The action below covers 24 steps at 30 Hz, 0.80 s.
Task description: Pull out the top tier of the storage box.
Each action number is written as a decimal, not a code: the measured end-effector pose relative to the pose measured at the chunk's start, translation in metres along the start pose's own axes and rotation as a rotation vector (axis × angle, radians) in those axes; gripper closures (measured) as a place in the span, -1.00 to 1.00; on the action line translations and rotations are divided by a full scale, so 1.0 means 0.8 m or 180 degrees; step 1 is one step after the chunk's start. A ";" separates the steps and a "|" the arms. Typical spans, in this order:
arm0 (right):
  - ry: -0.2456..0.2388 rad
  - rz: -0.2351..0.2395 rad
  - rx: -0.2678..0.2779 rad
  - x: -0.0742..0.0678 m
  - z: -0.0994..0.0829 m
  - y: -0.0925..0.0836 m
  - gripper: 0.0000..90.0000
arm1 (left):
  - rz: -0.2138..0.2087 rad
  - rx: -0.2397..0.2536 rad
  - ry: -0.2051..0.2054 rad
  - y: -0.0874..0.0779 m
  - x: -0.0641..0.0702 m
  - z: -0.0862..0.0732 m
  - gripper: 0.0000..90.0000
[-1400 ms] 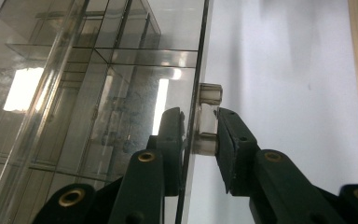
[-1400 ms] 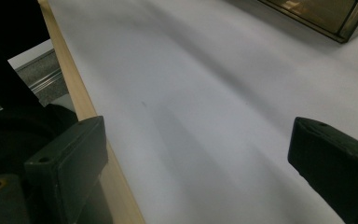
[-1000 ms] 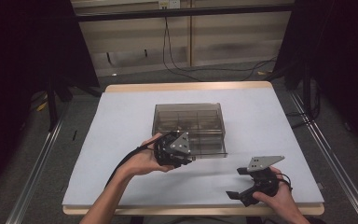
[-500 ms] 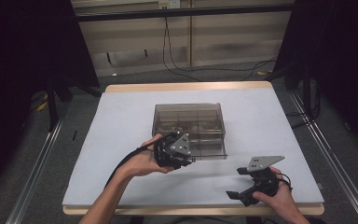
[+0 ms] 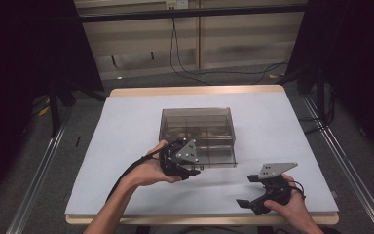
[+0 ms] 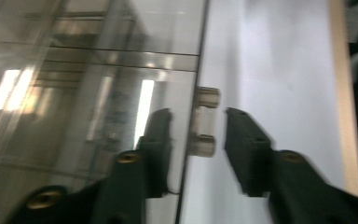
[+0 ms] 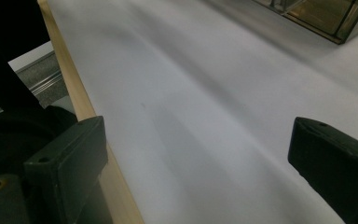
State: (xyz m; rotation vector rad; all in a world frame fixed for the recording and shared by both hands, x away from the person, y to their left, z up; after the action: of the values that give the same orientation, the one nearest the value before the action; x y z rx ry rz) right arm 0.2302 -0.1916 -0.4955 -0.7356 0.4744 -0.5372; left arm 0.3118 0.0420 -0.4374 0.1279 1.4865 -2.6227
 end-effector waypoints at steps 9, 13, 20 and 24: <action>0.0002 -0.0007 0.0008 0.001 0.000 0.000 -0.90 | 0.0297 0.0264 -0.0284 -0.021 -0.004 -0.008 -0.19; 0.0005 -0.0002 0.0008 0.001 0.000 0.000 -0.90 | 0.0451 0.0356 -0.0389 -0.029 -0.005 -0.013 -0.34; 0.0003 -0.0005 0.0004 0.000 0.000 -0.001 -0.90 | 0.0661 0.0522 -0.0750 -0.041 -0.006 -0.034 -0.65; 0.0012 -0.0006 0.0010 0.001 0.000 -0.001 -0.90 | 0.0761 0.0490 -0.0795 -0.046 -0.003 -0.045 -0.64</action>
State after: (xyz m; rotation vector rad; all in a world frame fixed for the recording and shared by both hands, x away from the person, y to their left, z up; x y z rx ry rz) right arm 0.2305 -0.1925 -0.4950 -0.7322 0.4764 -0.5409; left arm 0.3090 0.0918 -0.4240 -0.0081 1.1158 -2.4523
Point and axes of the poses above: each handheld gripper's, and its own axes: y roughly forward along the jaws, z roughly out of its top, x roughly to its right, the point moved 5 cm from there along y, roughly forward along the jaws, and after that the axes turned 7 degrees about -x, right-handed, at the moved point
